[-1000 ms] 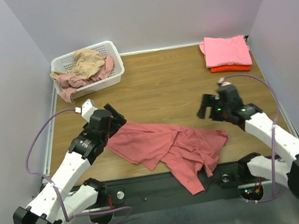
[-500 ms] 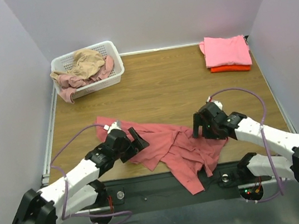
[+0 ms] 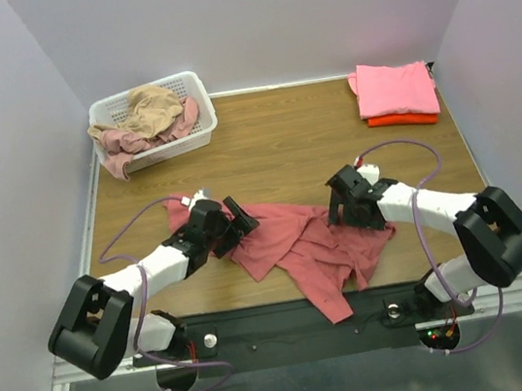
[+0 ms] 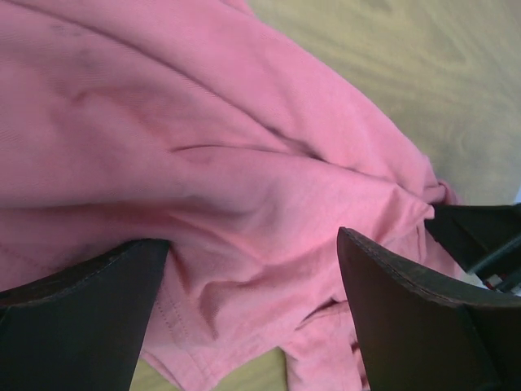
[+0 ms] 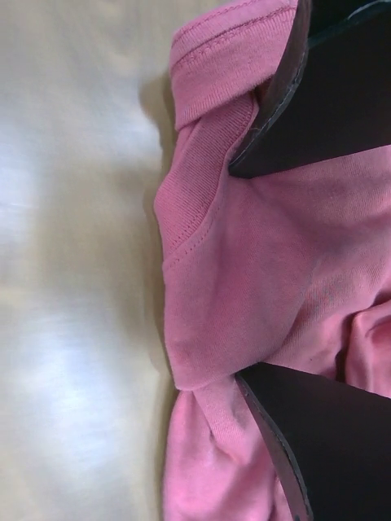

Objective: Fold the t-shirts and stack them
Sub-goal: Flatten the tshirt out

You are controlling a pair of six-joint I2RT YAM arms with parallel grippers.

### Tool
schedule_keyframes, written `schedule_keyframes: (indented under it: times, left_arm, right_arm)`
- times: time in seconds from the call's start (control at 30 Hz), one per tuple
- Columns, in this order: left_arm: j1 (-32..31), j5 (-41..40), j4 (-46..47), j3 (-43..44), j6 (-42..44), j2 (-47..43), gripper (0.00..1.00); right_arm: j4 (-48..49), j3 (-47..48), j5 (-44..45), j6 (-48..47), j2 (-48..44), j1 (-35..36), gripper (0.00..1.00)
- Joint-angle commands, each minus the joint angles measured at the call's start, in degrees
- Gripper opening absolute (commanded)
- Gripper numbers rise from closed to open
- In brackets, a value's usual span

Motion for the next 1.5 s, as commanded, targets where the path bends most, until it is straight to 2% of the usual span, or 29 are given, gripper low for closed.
schedule_keyframes:
  times: [0.0,0.1,0.2,0.3,0.37,0.5,0.67,0.87,1.0,1.27,1.33,1.37,1.47]
  left_arm:
    - [3.54,-6.27,-4.99,2.86,6.65,3.7,0.98]
    - [6.53,-5.92,-7.0,8.47,10.51,8.43,0.98]
    - [7.76,-7.32,-10.5,13.48,11.49,10.9,0.98]
    - [7.24,-6.2,-12.73,14.56,10.88,9.69,0.98]
    - [6.27,-5.92,-12.81,12.37,8.78,5.48,0.98]
    - [1.1,-7.85,-16.14,7.02,3.33,-4.97,0.98]
    - [-10.33,-9.53,-18.35,3.31,-4.4,-10.53,0.98]
    - [-18.07,-11.28,-19.93,2.43,-11.09,-7.64,0.98]
    - [-18.43,-14.53,-24.59,5.06,-12.59,-0.89,0.98]
    - [-17.99,-19.02,-27.04,11.04,-12.85,7.21,0.86]
    - [-17.55,-19.72,-28.62,12.44,-12.94,9.66,0.8]
    - [-17.38,-19.9,-28.81,12.71,-13.12,10.38,0.72]
    - [-16.32,-19.9,-28.81,12.45,-13.64,12.4,0.61]
  right_arm:
    - [9.15,1.7,0.59,-1.42,6.58,-5.7,1.0]
    - [11.35,6.7,-2.83,-6.25,9.83,-10.36,1.0]
    - [11.18,10.84,-7.31,-10.81,10.2,-10.55,1.0]
    - [11.18,10.95,-11.88,-13.02,5.3,-10.55,1.0]
    - [10.91,8.67,-12.95,-13.82,0.99,-10.55,1.0]
    - [9.42,3.75,-11.64,-13.82,-12.96,-10.55,1.0]
    - [5.03,-0.3,-8.39,-12.33,-23.1,-10.55,1.0]
    - [1.77,-1.88,-5.92,-11.27,-27.33,-10.55,1.0]
    - [1.16,-2.5,-4.7,-11.1,-26.81,-10.55,1.0]
    - [0.45,-2.94,-3.38,-10.22,-25.23,-10.55,1.0]
    - [0.1,-2.94,-2.41,-9.96,-25.31,-10.55,1.0]
    - [-0.07,-2.94,-2.32,-9.87,-25.49,-10.55,1.0]
    - [-0.42,-3.11,-1.53,-9.34,-25.93,-10.55,1.0]
